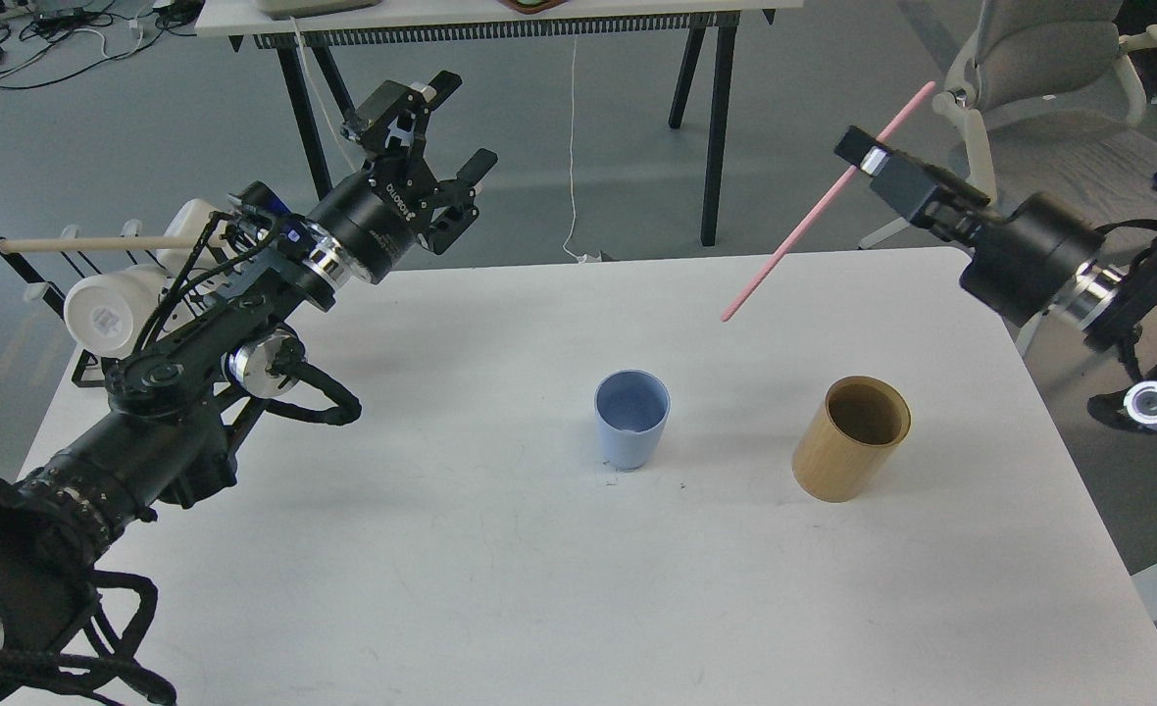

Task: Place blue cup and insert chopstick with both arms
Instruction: 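Pull the pink straw up out of the tan cup with the right gripper, then lower the pink straw into the blue cup and release it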

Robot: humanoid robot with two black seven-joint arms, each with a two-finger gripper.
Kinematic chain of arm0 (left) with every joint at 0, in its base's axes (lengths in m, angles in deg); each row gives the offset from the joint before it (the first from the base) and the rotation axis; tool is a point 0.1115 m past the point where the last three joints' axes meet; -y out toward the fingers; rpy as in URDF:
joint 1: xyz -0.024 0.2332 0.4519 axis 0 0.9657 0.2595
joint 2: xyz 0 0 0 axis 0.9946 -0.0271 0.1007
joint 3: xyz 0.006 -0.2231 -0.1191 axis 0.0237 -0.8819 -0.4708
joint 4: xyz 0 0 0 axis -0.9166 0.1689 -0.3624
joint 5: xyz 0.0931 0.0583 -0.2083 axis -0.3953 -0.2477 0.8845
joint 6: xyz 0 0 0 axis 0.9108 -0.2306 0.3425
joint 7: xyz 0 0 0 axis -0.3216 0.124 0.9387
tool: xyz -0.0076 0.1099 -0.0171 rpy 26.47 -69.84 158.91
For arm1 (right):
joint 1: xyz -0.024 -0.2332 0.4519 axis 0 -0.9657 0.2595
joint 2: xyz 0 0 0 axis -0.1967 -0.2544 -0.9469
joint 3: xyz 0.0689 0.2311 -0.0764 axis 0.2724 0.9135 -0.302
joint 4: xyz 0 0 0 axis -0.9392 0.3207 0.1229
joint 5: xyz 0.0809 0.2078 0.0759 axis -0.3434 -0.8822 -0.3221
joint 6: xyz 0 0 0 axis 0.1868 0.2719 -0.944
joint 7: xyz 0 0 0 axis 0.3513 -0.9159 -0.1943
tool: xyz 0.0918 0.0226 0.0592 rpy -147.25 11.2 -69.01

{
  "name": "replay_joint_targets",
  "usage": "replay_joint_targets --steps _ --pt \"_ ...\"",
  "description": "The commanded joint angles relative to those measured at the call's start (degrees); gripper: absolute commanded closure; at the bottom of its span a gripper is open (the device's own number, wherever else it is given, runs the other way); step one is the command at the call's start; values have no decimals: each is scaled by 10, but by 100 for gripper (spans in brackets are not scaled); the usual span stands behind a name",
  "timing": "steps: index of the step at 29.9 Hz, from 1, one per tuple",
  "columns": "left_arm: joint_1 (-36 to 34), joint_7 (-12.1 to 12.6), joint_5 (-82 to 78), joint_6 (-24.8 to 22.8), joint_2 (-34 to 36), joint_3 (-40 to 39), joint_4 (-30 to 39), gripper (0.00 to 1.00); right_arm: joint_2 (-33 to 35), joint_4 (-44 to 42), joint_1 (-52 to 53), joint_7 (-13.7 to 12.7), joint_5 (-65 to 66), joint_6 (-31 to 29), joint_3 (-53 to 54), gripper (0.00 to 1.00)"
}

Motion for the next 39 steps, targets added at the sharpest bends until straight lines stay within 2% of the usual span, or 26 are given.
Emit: replay_joint_targets --steps 1,23,29,33,37,39 --pt "1 0 0 0 2 0 -1 10 -74 -50 2 0 46 0 -17 100" --pt "15 0 -1 0 3 -1 -6 9 -228 -198 28 0 70 7 -107 100" --pt "20 0 0 0 6 -1 -6 8 -256 -235 31 0 75 11 -122 96" --pt "21 0 0 0 7 -1 -5 8 -276 -238 30 0 75 11 -128 87" --pt "22 0 0 0 8 -1 -5 8 -284 -237 29 0 74 11 -128 52" --pt "22 0 -1 0 8 -1 -5 8 -284 -236 31 0 72 11 -128 39"
